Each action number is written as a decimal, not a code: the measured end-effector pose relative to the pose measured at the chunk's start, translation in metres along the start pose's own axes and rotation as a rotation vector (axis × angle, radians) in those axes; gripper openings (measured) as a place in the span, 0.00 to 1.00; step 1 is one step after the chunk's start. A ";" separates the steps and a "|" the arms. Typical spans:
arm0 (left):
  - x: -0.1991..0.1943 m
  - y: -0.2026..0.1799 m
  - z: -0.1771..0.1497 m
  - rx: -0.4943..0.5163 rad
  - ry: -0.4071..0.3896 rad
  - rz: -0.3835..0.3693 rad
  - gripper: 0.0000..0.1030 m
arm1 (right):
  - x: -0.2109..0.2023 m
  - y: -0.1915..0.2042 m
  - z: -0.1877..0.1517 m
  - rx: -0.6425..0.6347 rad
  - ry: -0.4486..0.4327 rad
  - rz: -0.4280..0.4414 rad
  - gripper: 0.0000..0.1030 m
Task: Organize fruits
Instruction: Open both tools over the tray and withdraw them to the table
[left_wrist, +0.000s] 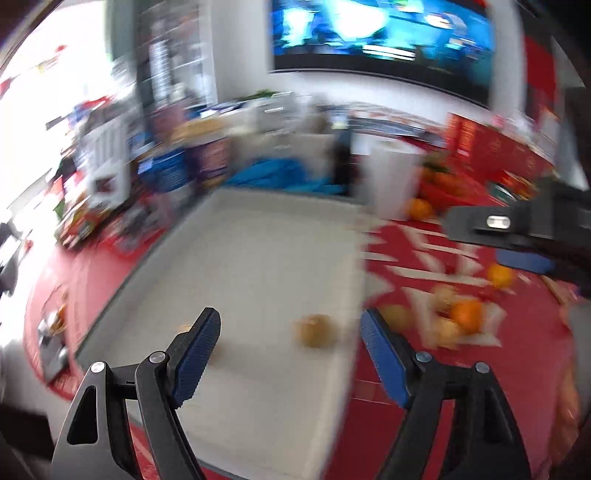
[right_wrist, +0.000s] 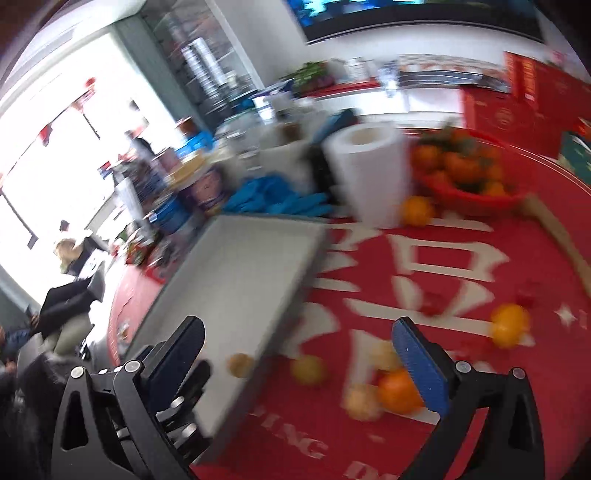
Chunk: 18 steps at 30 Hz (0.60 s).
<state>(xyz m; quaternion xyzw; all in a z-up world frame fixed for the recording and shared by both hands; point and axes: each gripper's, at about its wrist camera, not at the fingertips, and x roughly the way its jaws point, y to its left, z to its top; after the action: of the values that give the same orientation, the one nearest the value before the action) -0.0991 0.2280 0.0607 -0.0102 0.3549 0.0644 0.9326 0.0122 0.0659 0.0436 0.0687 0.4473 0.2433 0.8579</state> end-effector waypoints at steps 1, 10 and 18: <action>-0.004 -0.015 -0.002 0.039 0.002 -0.043 0.79 | -0.005 -0.011 -0.001 0.021 -0.008 -0.025 0.99; 0.019 -0.115 -0.044 0.233 0.190 -0.167 0.80 | -0.045 -0.122 -0.043 0.140 0.043 -0.364 0.99; 0.041 -0.128 -0.029 0.155 0.191 -0.154 0.96 | -0.043 -0.152 -0.068 0.097 0.046 -0.494 1.00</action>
<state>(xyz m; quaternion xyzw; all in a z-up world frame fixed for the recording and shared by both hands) -0.0715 0.1041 0.0081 0.0285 0.4442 -0.0360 0.8947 -0.0088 -0.0939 -0.0155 -0.0069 0.4810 0.0059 0.8767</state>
